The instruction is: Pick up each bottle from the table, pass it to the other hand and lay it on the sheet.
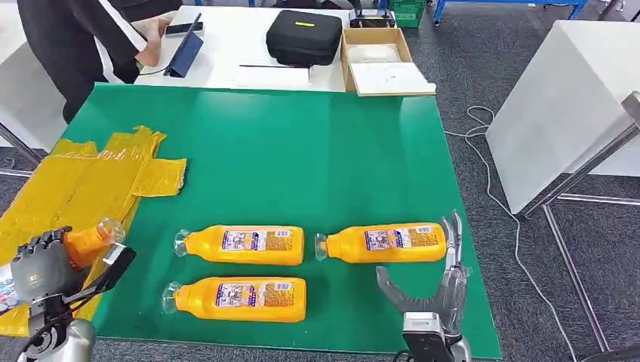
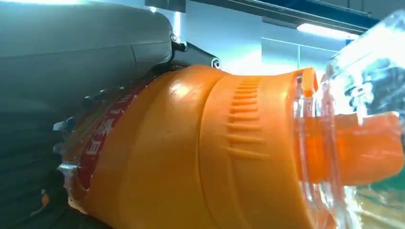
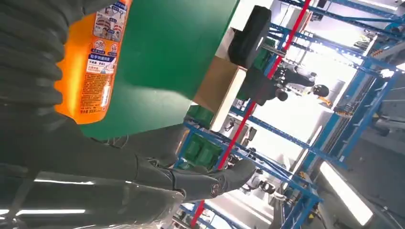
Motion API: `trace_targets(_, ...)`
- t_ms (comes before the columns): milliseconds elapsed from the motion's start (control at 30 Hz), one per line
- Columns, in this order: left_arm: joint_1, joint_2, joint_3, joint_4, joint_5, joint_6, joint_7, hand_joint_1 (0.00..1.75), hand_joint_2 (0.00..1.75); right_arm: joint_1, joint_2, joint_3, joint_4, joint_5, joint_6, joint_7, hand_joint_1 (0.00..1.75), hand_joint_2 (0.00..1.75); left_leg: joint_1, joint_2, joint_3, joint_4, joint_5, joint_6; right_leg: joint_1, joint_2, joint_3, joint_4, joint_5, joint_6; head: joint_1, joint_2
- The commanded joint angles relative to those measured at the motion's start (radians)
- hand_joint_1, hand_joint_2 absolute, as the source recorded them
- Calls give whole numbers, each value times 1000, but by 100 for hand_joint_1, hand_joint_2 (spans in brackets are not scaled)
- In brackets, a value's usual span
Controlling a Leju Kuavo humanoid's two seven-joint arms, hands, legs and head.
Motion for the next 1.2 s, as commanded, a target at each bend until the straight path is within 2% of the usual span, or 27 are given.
trace_targets(33,-5,-5,-39,55,-5,1,4,175,175,-32,13,-26,51,4,12,2,0,175,0,-1,4,-1,-1,-2,0,-2,4,-1,-1,0,0,0)
trace_targets(133,-19,-15,-80,73,-32,1,36,175,175,-30,18,-42,51,10,17,-1,0,175,0,-3,4,-1,0,-2,0,-3,4,-1,-1,0,0,0)
trace_targets(167,-25,-16,-86,80,-34,1,43,145,175,-30,18,-43,53,10,18,-1,0,175,0,-3,2,-1,0,-1,0,-3,3,-1,-1,0,0,0)
trace_targets(200,-27,-17,-101,81,-28,1,51,12,175,-32,21,-44,59,11,19,-3,0,175,0,-4,4,-1,0,-2,-1,-5,5,-1,-1,0,0,0)
trace_targets(233,-27,-17,-112,79,-14,1,54,0,175,-34,24,-44,65,11,19,-6,0,175,0,-3,3,-1,0,-1,0,-4,3,-1,-1,0,0,0)
trace_targets(300,-25,-19,-108,79,4,1,41,0,175,-36,27,-43,74,11,17,-7,0,175,0,-5,6,-1,-1,-3,0,-5,6,-1,-2,0,0,0)
trace_targets(500,-13,-29,-85,75,32,1,0,0,175,-56,31,-47,99,10,21,-8,0,175,0,-1,2,-1,0,-1,0,-2,2,-1,0,0,0,0)
trace_targets(700,9,-65,8,67,68,1,-93,0,175,-47,9,-52,125,7,36,-23,0,175,0,-1,8,-2,-2,-3,0,-2,8,-2,-2,0,0,0)
trace_targets(800,11,-70,17,62,69,1,-101,0,175,-43,6,-52,125,6,35,-25,0,175,0,-1,6,-2,-1,-2,0,-2,6,-2,-1,0,0,0)
trace_targets(933,-29,-133,162,143,189,1,-316,0,175,2,-34,-44,83,49,-21,5,0,175,0,-2,6,-2,-1,-2,-1,-3,7,-2,-2,0,0,0)
trace_targets(1000,-59,-135,114,247,341,1,-419,0,175,5,-60,-66,66,201,-38,119,0,175,-1,-4,7,-2,-1,-2,-1,-5,7,-2,-2,1,0,0)
trace_targets(1033,-49,-126,-29,260,493,-46,-426,0,175,3,-76,-85,53,318,-42,190,0,175,-2,-6,4,-2,1,-1,-2,-7,5,-2,-1,1,0,0)
trace_targets(1100,6,-116,-188,161,560,-56,-309,0,175,3,-80,-102,40,324,-28,196,0,175,-2,-7,3,-2,1,-1,-2,-8,4,-1,-1,1,0,0)
trace_targets(1200,14,-99,-222,163,585,-51,-289,0,175,2,-73,-102,45,326,-29,194,0,175,-1,-4,2,0,0,-1,-1,-5,2,-1,-1,0,0,0)
